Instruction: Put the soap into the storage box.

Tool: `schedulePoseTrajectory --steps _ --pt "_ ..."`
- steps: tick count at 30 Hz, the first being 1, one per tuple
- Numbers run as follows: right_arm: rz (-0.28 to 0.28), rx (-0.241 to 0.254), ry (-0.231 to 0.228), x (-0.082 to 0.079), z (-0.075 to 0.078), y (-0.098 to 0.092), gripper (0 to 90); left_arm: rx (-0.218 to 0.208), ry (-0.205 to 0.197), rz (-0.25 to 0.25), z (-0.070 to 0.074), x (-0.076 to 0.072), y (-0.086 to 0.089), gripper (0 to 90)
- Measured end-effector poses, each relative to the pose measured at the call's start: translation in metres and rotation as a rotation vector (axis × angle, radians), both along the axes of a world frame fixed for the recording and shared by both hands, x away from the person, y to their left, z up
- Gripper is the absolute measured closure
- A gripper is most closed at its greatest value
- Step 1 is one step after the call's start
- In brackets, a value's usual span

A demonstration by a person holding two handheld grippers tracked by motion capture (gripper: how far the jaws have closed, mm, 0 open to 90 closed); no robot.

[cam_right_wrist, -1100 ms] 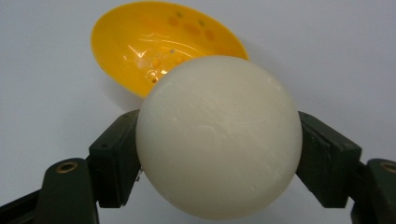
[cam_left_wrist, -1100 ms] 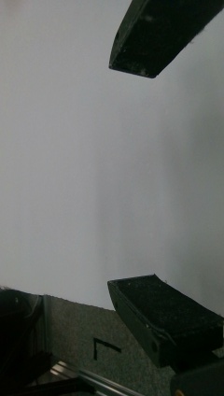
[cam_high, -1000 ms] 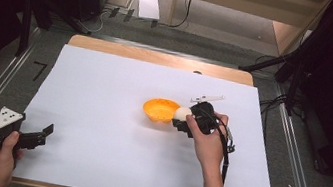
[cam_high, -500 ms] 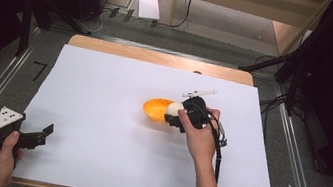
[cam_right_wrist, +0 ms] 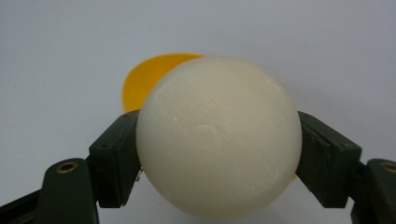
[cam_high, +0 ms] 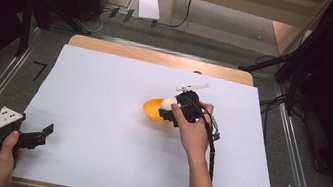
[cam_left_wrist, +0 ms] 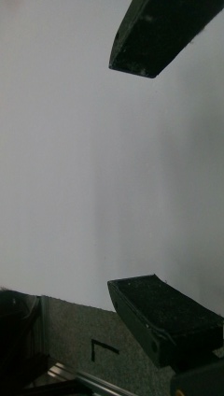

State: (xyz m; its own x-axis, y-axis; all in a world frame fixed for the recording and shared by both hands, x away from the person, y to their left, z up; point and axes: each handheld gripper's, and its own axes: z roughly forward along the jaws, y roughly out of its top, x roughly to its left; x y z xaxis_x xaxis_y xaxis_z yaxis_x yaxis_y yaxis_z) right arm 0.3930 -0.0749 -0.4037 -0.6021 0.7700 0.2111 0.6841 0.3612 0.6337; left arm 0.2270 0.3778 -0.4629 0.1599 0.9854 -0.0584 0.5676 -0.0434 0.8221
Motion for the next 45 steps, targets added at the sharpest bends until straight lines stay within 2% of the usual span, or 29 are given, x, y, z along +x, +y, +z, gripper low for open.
schedulePoseTrajectory --steps 9,13,20,29,30,33,39,45 --pt "0.001 -0.020 0.021 0.008 -0.005 0.016 24.5 0.002 0.001 -0.001 0.000 0.000 0.000 0.0" --pt "-0.015 -0.037 0.032 0.010 -0.009 0.021 24.5 0.000 0.000 0.002 0.000 0.000 0.000 0.0" --pt "-0.050 -0.054 0.053 0.013 -0.015 0.024 24.5 -0.002 0.003 0.000 0.000 0.001 0.000 0.0" --pt "-0.060 -0.079 0.067 0.014 -0.022 0.027 24.2 -0.002 0.005 0.001 0.000 0.001 0.000 0.0" --pt "-0.061 -0.074 0.065 0.014 -0.022 0.027 23.7 -0.002 0.005 0.001 0.000 0.001 0.000 0.0" --pt "-0.061 -0.008 0.082 0.014 -0.018 0.023 16.2 -0.005 0.006 0.000 0.000 0.001 0.000 0.0" --pt "-0.064 -0.031 0.054 0.010 -0.013 0.020 13.2 -0.003 0.003 0.000 0.000 0.001 0.000 0.0" --pt "-0.050 -0.009 0.011 0.002 -0.008 0.012 11.4 -0.005 0.002 -0.001 0.000 0.001 0.000 0.0"
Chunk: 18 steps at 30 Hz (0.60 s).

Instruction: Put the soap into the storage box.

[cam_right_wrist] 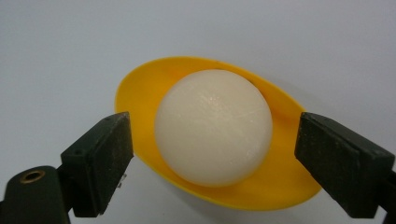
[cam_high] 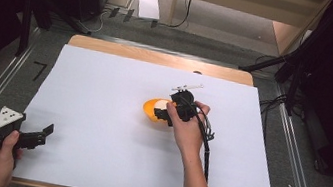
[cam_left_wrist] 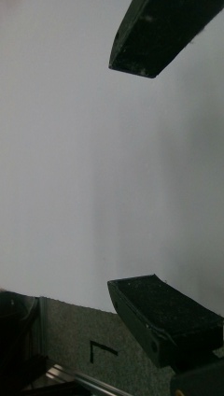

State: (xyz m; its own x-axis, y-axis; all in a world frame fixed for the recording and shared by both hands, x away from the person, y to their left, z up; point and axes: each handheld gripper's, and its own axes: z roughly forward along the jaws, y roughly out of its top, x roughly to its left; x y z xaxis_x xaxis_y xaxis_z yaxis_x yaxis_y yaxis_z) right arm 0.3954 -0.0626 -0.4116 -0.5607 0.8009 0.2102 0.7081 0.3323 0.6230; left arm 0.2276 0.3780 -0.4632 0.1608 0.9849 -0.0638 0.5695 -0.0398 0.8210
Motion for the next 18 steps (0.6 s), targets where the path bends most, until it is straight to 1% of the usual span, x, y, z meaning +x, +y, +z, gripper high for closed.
schedulePoseTrajectory --steps 2,3,6,11,18 --pt "0.001 0.004 -0.001 -0.001 0.001 -0.001 10.6 0.000 0.000 0.000 0.000 0.000 0.000 0.0" --pt "0.005 0.015 -0.014 -0.003 0.004 -0.003 10.0 0.000 0.000 0.000 0.000 0.000 0.000 0.0" --pt "0.010 0.024 -0.030 -0.007 0.007 -0.005 10.0 0.001 0.000 0.000 0.000 0.000 0.000 0.0" --pt "0.011 0.026 -0.034 -0.011 0.008 -0.010 9.9 0.001 -0.001 0.001 0.000 0.000 0.000 0.0" --pt "0.004 0.026 -0.032 -0.017 0.004 -0.023 9.8 0.004 -0.001 0.002 0.000 0.000 0.000 0.0"
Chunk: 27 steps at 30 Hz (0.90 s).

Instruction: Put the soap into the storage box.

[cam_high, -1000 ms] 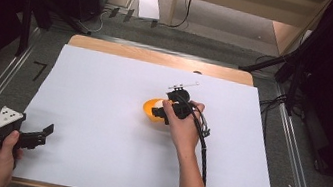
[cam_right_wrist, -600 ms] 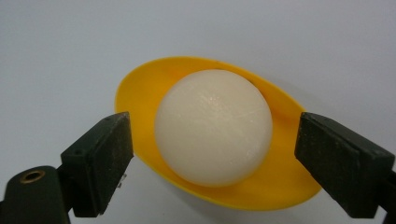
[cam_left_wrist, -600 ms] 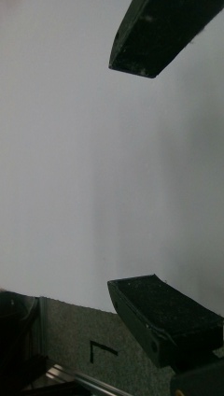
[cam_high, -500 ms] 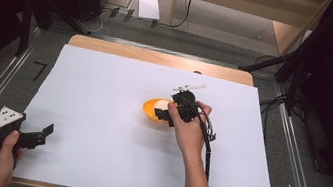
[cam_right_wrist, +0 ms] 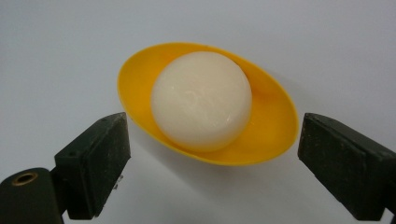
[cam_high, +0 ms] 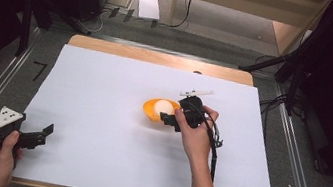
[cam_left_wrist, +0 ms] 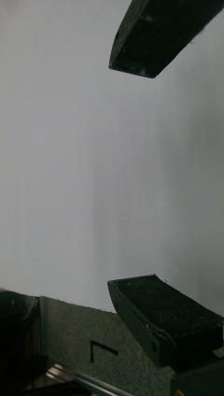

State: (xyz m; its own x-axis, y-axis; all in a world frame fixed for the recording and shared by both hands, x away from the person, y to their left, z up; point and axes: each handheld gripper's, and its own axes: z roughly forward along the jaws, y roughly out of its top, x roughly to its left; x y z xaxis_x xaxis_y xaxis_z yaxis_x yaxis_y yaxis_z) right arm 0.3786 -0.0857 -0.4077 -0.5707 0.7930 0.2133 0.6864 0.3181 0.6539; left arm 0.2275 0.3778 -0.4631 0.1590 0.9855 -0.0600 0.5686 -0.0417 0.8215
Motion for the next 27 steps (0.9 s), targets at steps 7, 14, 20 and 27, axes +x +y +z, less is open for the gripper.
schedulePoseTrajectory --steps 7,14,20,27 --pt "0.006 0.006 -0.002 -0.007 -0.002 -0.010 9.9 0.004 0.000 -0.002 0.000 0.000 0.000 0.0" --pt "-0.005 0.010 -0.002 -0.014 -0.007 -0.023 10.3 0.005 -0.003 0.002 0.000 0.000 -0.001 0.0" --pt "-0.017 0.017 0.002 -0.019 -0.010 -0.034 10.5 0.011 -0.003 0.002 0.000 -0.001 -0.001 0.0" --pt "-0.046 0.026 0.005 -0.028 -0.016 -0.051 11.2 0.010 -0.004 0.003 0.000 -0.001 -0.001 0.0"
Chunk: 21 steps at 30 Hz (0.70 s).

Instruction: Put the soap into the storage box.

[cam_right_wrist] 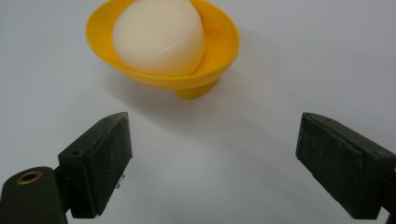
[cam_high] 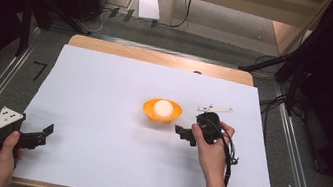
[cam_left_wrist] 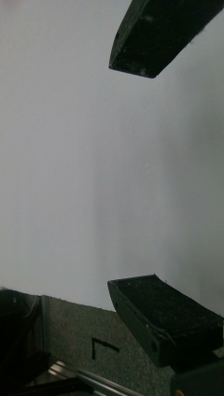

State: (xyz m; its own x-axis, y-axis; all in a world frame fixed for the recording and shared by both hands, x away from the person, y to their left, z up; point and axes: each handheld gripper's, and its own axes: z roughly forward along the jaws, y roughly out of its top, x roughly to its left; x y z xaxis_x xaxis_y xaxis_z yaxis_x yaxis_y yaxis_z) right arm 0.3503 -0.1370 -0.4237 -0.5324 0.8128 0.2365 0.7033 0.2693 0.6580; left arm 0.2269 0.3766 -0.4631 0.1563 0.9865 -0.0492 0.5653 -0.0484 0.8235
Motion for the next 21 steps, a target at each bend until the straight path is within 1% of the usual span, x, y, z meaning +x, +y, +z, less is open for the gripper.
schedulePoseTrajectory --steps 3,4,8,10,14,15,17,18,19,21 --pt "-0.004 0.002 -0.010 -0.003 -0.002 -0.004 12.1 0.000 -0.001 0.000 0.000 0.000 0.000 0.0" --pt "-0.009 0.015 -0.020 -0.006 -0.004 -0.008 12.7 0.001 -0.001 0.000 0.000 0.000 0.000 0.0" --pt "-0.019 0.017 -0.018 -0.010 -0.008 -0.014 12.6 -0.004 -0.002 0.000 0.000 0.000 0.000 0.0" --pt "-0.021 0.020 -0.027 -0.013 -0.010 -0.018 12.6 -0.005 -0.002 -0.001 0.000 0.000 0.000 0.0" --pt "-0.037 0.018 -0.017 -0.018 -0.018 -0.026 12.6 -0.006 0.000 -0.002 0.000 0.000 0.001 0.0" --pt "-0.046 0.018 -0.022 -0.021 -0.023 -0.032 12.6 -0.006 0.002 -0.002 0.000 0.000 0.001 0.0" --pt "-0.047 0.018 -0.022 -0.022 -0.025 -0.034 12.4 -0.007 0.002 -0.002 0.000 0.000 0.001 0.0" --pt "-0.051 0.017 -0.015 -0.024 -0.027 -0.036 12.4 -0.006 0.003 -0.002 0.000 0.000 0.001 0.0" --pt "-0.058 0.017 -0.020 -0.025 -0.029 -0.039 12.4 -0.007 0.002 -0.002 0.000 0.000 0.001 0.0" --pt "-0.068 0.031 -0.017 -0.028 -0.033 -0.047 11.8 -0.006 0.002 -0.002 0.000 0.000 0.000 0.0"
